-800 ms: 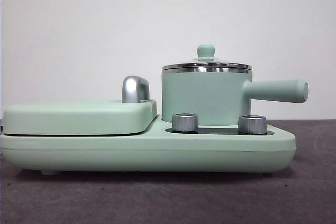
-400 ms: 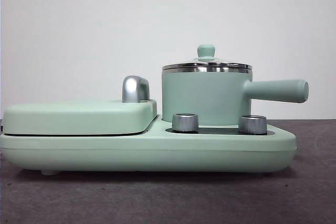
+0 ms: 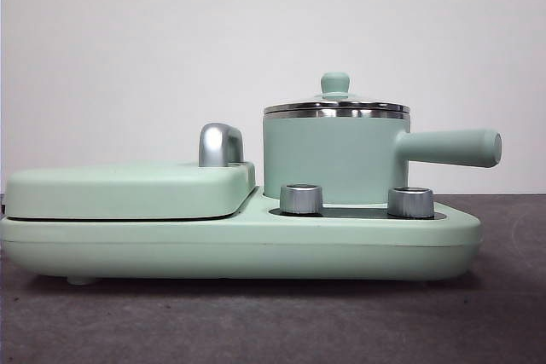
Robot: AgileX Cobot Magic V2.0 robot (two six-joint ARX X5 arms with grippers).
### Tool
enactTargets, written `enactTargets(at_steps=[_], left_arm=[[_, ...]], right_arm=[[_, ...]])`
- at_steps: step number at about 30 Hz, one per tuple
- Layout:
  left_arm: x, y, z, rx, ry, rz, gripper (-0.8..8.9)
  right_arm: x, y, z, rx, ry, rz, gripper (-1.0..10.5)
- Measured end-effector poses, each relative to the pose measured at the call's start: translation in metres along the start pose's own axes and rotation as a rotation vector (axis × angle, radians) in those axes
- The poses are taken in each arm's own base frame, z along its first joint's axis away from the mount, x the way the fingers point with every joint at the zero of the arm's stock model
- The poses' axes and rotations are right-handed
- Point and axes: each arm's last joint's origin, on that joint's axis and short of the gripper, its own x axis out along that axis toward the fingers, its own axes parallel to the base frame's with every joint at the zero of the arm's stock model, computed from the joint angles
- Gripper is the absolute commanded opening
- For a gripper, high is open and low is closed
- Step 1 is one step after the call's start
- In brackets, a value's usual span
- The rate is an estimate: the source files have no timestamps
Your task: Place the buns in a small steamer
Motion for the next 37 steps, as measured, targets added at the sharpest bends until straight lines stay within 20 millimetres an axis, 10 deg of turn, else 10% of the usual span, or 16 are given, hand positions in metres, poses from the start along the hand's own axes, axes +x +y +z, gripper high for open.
enactTargets(at_steps=[10,37], left_arm=[[0.000,0.000,0.000,0.000,0.000,0.000,0.24],[0.000,0.000,0.000,0.000,0.000,0.000,0.24]], right_arm=[[0.008,-0.001,-0.032,-0.061,0.035,0.034,0.2],[0.008,-0.001,-0.032,-0.061,0.034,0.027,0.2]])
